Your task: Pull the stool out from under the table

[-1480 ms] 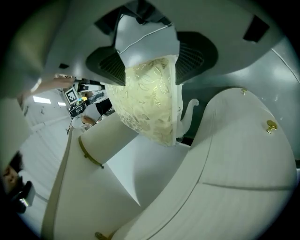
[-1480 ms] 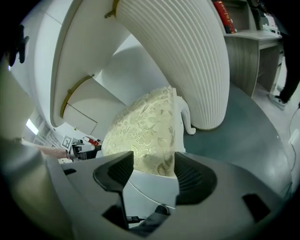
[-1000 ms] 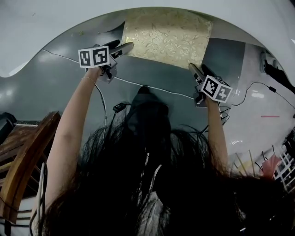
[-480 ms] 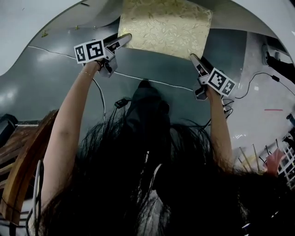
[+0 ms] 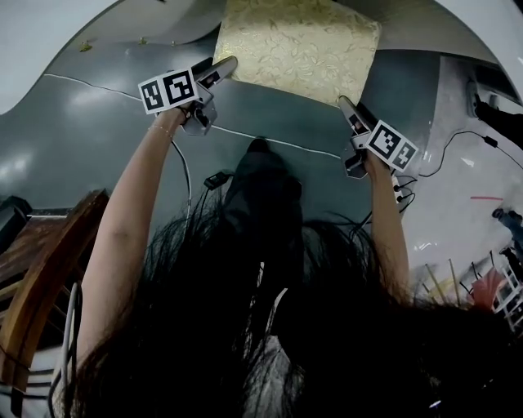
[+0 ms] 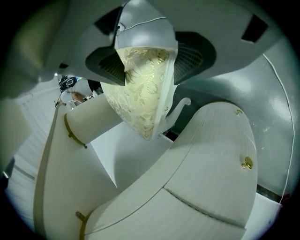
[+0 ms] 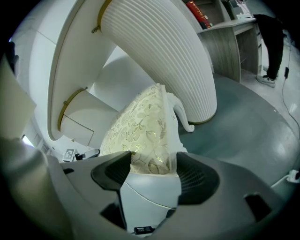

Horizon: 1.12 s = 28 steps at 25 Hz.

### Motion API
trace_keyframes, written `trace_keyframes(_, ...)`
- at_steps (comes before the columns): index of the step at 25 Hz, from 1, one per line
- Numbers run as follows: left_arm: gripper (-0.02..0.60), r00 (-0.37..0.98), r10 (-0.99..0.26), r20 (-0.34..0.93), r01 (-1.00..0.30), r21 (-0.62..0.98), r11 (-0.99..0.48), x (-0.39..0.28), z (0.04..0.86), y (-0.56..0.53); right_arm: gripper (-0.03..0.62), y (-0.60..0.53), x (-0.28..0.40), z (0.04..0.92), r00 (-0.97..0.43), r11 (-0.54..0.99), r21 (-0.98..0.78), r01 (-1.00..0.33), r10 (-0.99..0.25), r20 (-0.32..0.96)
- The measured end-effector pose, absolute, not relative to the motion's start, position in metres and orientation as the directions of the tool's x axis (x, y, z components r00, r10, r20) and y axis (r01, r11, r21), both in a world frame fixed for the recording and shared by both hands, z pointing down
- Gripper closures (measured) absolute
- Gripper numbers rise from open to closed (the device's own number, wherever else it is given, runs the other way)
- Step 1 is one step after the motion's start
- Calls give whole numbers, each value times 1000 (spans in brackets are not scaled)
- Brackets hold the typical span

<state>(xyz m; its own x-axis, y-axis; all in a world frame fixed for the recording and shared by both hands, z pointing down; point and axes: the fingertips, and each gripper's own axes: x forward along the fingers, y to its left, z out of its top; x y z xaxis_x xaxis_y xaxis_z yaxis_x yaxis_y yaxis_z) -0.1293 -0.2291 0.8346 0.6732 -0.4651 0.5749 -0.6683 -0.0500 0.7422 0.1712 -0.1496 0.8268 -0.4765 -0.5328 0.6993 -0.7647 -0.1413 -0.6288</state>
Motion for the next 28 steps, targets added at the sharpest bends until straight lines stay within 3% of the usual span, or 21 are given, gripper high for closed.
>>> trace_keyframes(28,249,678,-285,678,-685,723,90,-124,841,-210,301,-161,179,832,-522,-141,-605,-783,-379,764)
